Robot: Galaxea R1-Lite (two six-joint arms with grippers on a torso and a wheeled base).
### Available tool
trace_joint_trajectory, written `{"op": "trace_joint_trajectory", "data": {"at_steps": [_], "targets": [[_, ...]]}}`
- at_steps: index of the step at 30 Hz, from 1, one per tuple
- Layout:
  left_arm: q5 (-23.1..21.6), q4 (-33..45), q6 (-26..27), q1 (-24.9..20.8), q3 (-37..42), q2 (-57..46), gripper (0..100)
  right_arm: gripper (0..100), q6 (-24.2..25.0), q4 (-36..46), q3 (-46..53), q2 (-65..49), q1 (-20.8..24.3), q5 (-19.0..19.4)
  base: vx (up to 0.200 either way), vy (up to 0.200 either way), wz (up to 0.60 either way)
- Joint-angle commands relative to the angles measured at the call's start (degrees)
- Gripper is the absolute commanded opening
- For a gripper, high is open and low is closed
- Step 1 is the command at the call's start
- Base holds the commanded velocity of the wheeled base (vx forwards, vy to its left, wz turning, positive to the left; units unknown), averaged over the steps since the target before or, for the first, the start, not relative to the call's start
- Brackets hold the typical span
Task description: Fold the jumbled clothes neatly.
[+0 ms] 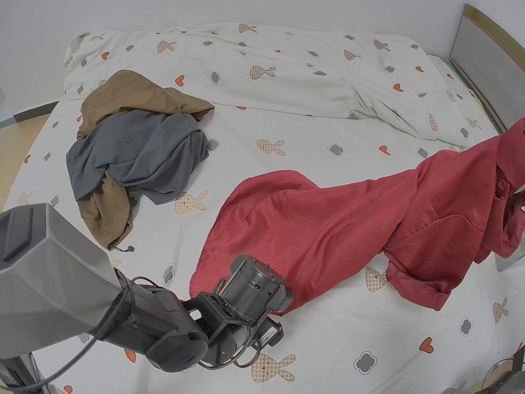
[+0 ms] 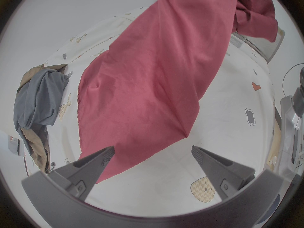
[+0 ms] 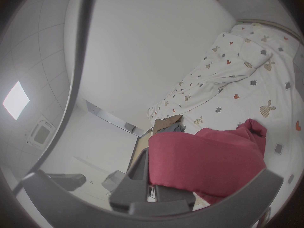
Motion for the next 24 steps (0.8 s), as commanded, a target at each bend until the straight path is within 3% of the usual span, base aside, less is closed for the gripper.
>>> {"op": "trace_joint_trajectory", "data": {"at_steps": [1, 3, 9, 10, 17, 19, 23, 24], "targets": [[0.0, -1.0, 0.7, 0.5, -0.7, 2.5, 100, 0, 4.8, 0.0, -1.8, -0.2, 0.0, 0.2, 0.0, 0.0, 0.0], [0.0, -2.1, 1.0, 0.9, -1.3, 3.5, 100, 0, 7.7, -0.1, -2.0, -0.8, 0.0, 0.2, 0.0, 0.0, 0.0], [0.0, -3.4, 2.2, 2.2, -4.0, 6.3, 100, 0, 8.2, 0.0, -2.0, -1.8, 0.2, 0.2, 0.0, 0.0, 0.0], [0.0, -3.4, 2.2, 2.3, -4.2, 6.4, 0, 0, 8.2, 0.0, -1.9, -1.8, 0.2, 0.2, 0.0, 0.0, 0.0], [0.1, -3.6, 1.8, 4.1, -3.8, 3.2, 0, 0, 7.1, 0.0, -0.7, -1.5, 0.4, 0.2, 0.0, 0.0, 0.0], [0.2, -3.5, 1.3, 4.8, -3.0, 0.1, 0, 0, 3.4, 0.0, 0.8, -1.2, -0.1, 0.2, 0.0, 0.0, 0.0], [0.2, -3.3, 0.1, 5.7, -0.2, -8.7, 0, 0, -10.4, 0.0, 4.2, 1.0, -0.5, -1.8, 0.0, 0.0, 0.0], [0.2, -3.3, 0.1, 5.8, -0.2, -9.1, 0, 0, -11.0, 0.0, 4.3, 1.1, -0.6, -1.9, 0.0, 0.0, 0.0]]}}
